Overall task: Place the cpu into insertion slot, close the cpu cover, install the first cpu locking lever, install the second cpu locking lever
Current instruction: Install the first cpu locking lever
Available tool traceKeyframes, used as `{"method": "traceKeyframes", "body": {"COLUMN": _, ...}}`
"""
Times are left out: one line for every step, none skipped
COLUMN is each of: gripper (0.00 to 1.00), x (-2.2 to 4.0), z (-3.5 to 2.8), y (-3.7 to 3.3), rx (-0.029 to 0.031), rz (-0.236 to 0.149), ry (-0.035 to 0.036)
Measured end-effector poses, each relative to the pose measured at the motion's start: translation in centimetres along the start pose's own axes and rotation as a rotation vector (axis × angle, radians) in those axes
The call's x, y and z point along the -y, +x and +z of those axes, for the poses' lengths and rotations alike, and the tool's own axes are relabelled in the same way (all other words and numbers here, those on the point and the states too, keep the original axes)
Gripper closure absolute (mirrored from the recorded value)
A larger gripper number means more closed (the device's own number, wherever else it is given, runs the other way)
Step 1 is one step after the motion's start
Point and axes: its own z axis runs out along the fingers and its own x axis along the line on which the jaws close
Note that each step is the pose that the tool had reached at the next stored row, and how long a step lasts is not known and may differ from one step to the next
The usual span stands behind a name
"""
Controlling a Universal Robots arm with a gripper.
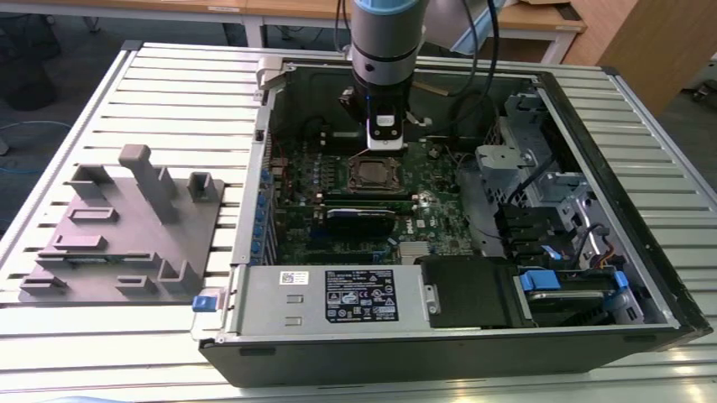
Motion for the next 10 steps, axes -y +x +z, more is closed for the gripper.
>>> {"method": "traceKeyframes", "body": {"gripper": 0.89, "x": 0.00, "z": 0.01, "y": 0.00, "rx": 0.0000, "rz": 0.000, "ry": 0.0000}}
{"method": "traceKeyframes", "body": {"gripper": 0.89, "x": 0.01, "z": 0.06, "y": 0.00, "rx": 0.0004, "rz": 0.000, "ry": -0.0006}}
{"method": "traceKeyframes", "body": {"gripper": 0.89, "x": 0.03, "z": 0.14, "y": 0.00, "rx": 0.0011, "rz": 0.000, "ry": -0.0011}}
{"method": "traceKeyframes", "body": {"gripper": 0.89, "x": 0.08, "z": 0.24, "y": 0.01, "rx": 0.0028, "rz": -0.001, "ry": -0.0018}}
{"method": "traceKeyframes", "body": {"gripper": 0.89, "x": 0.12, "z": 0.35, "y": 0.01, "rx": 0.0048, "rz": -0.001, "ry": -0.0031}}
{"method": "traceKeyframes", "body": {"gripper": 0.89, "x": 0.16, "z": 0.45, "y": 0.02, "rx": 0.0072, "rz": -0.002, "ry": -0.0047}}
{"method": "traceKeyframes", "body": {"gripper": 0.89, "x": 0.21, "z": 0.52, "y": 0.05, "rx": 0.0102, "rz": -0.004, "ry": -0.0067}}
{"method": "traceKeyframes", "body": {"gripper": 0.89, "x": 0.25, "z": 0.58, "y": 0.09, "rx": 0.0139, "rz": -0.005, "ry": -0.0089}}
{"method": "traceKeyframes", "body": {"gripper": 0.89, "x": 0.29, "z": 0.63, "y": 0.11, "rx": 0.0172, "rz": -0.006, "ry": -0.0111}}
{"method": "traceKeyframes", "body": {"gripper": 0.89, "x": 0.32, "z": 0.70, "y": 0.13, "rx": 0.0213, "rz": -0.008, "ry": -0.0140}}
